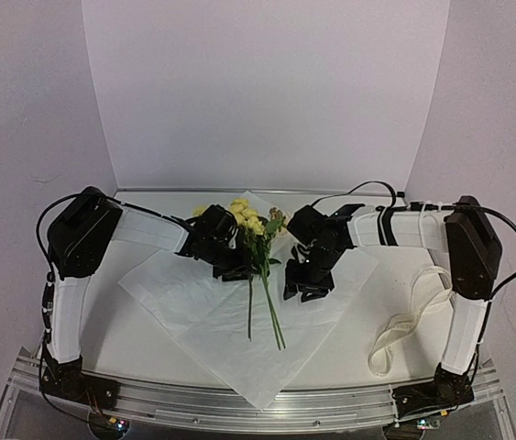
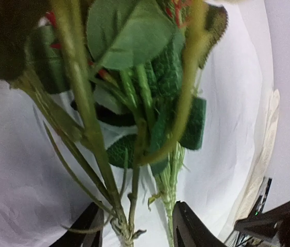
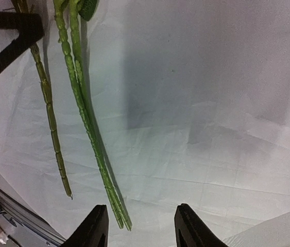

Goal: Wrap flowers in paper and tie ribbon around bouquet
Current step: Place the fake flower on the flattened wrapping paper, then adjust the fake flower on the flattened wrapping paper.

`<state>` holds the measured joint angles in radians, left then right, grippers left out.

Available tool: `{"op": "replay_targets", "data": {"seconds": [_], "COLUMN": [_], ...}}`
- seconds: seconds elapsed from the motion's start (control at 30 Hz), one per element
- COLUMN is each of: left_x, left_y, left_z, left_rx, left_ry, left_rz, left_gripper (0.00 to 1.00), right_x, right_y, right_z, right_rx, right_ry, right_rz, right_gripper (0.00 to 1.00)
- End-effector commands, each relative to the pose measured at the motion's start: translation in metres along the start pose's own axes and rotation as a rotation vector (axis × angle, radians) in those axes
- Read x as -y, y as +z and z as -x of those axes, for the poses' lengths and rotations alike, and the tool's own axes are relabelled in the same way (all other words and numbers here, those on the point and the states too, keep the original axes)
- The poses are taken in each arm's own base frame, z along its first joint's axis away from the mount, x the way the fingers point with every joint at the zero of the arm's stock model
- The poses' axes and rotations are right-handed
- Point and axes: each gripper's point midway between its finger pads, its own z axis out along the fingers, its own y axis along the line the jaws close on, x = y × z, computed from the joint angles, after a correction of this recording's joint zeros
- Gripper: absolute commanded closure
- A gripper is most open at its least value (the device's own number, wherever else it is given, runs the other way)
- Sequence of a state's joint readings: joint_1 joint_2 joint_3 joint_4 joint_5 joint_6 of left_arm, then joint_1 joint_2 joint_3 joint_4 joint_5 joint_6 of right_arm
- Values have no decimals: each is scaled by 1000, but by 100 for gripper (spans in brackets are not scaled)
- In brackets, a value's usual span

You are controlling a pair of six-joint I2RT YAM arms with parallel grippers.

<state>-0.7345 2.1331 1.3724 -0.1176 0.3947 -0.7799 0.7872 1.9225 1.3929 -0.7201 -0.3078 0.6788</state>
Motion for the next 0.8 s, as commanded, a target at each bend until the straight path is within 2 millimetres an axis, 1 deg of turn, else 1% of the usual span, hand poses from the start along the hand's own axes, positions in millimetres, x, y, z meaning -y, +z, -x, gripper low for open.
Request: {"op": "replay_targets", "data": {"seconds": [0.0,0.1,0.13,0.17,0.2,0.23,0.3,0.37,0.43,0.47,0.5,0.53,0.57,0.7,0.77], "left_x": [21,31,29,32,30,24,2,-29,-47,-60,-65,-66,-71,-89,-92], "left_y": [-44,-76,-83,-95,-104,-113,-129,-142,-160,-165,-171,-177,-179,-182,-178], "left_z": [3,2,-2,-4,-7,-12,-29,-53,-74,-87,-97,-104,-113,-140,-146], "left_rx": [36,78,82,99,116,123,132,137,154,148,150,152,146,126,120], "left_ry": [88,108,101,98,80,58,-12,-86,-139,-169,-188,-200,-222,-272,-275], "left_rz": [16,17,24,19,28,44,92,161,189,207,198,177,172,167,142], "left_gripper": [46,36,34,34,33,33,34,34,33,33,32,30,30,28,26], "right_x": [-9,-14,-15,-15,-16,-19,-23,-26,-29,-30,-31,-33,-34,-39,-38], "right_y": [-7,-8,-7,-5,-4,-2,2,8,13,15,18,19,22,30,35], "right_z": [3,1,-1,-1,-2,-3,-4,-7,-8,-8,-8,-7,-7,-5,-5], "right_rx": [-8,-17,-24,-25,-29,-32,-38,-48,-52,-52,-52,-49,-50,-43,-35], "right_ry": [-47,-63,-69,-73,-79,-85,-97,-108,-121,-132,-141,-148,-154,-180,-189], "right_rz": [-2,-9,-16,-25,-35,-39,-49,-65,-77,-88,-95,-98,-107,-145,-174], "right_gripper": [55,55,55,55,55,55,55,53,52,51,50,49,48,48,48]}}
